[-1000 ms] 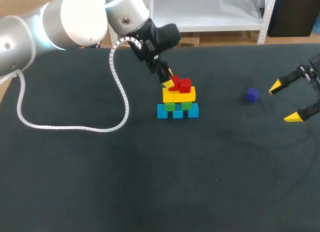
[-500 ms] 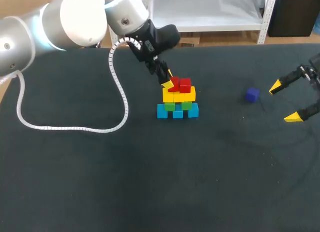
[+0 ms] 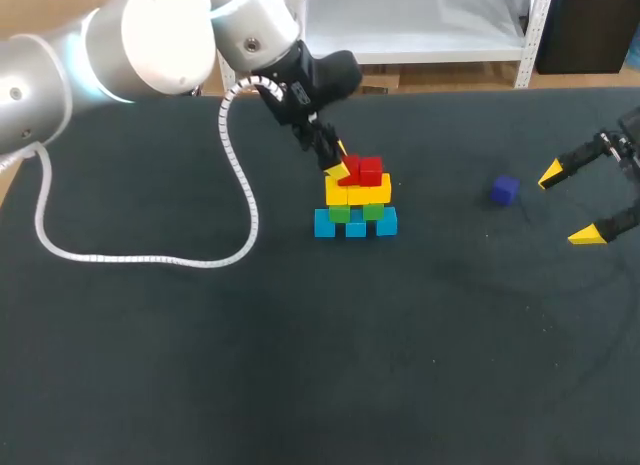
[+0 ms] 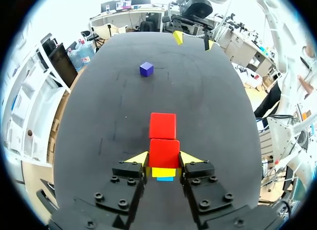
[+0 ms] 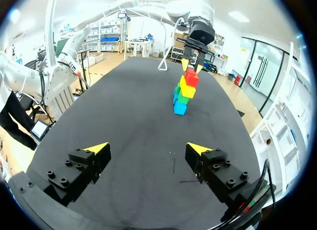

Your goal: Place the blue cubes, place green cubes on the blue cubes, place the yellow cubes on the green cubes, then place the red cubes on the yellow cubes, and place purple cube on the red cubes.

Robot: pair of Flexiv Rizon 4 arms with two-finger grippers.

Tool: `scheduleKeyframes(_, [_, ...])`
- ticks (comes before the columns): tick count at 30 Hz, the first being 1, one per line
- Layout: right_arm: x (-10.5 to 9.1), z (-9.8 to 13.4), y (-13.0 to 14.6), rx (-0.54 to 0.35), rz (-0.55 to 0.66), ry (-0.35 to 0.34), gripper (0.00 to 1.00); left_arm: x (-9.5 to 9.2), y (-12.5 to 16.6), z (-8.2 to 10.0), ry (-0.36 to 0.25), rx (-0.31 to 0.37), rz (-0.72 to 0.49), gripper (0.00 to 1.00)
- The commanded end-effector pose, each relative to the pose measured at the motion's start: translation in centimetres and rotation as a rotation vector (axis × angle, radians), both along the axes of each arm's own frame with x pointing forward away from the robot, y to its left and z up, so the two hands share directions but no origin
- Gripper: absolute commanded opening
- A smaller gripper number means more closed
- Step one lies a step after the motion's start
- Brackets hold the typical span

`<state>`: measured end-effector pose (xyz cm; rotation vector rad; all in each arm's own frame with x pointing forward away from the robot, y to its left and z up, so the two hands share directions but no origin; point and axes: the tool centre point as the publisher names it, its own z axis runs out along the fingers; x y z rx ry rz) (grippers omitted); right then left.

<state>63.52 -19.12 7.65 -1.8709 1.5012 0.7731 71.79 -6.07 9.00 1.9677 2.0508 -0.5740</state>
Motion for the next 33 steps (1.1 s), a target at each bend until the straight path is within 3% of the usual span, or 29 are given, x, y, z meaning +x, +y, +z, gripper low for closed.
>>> scheduleKeyframes(1, [0.05,-0.03,0.00,0.002,0.001,0.000,1.00,0.10,-0.14,-0.12,0.004,0.000,-0.004,0.00])
scheduleKeyframes(21, [0.05,-0.03,0.00,0.002,0.001,0.000,1.00,0.01,-0.14,-0.24,0.007,0.000,-0.004,0.00])
scheduleKeyframes(22, [0.05,-0.03,0.00,0.002,0.001,0.000,1.00,0.01,-0.14,-0.24,0.008,0.001,-0.005,0.04])
scheduleKeyframes(24, [0.05,-0.03,0.00,0.002,0.001,0.000,1.00,0.02,-0.16,-0.25,0.008,0.001,-0.005,0.28])
scheduleKeyframes(29, [0.05,-0.03,0.00,0.002,0.001,0.000,1.00,0.07,-0.17,-0.25,0.008,0.003,-0.005,0.48])
scheduleKeyframes(31, [0.05,-0.03,0.00,0.002,0.001,0.000,1.00,0.08,-0.17,-0.25,0.009,0.003,-0.006,0.73])
scheduleKeyframes(32, [0.05,-0.03,0.00,0.002,0.001,0.000,1.00,0.09,-0.18,-0.25,0.010,0.003,-0.006,0.95])
scheduleKeyframes(33, [0.05,-0.03,0.00,0.002,0.001,0.000,1.00,0.09,-0.18,-0.26,0.010,0.003,-0.006,1.00])
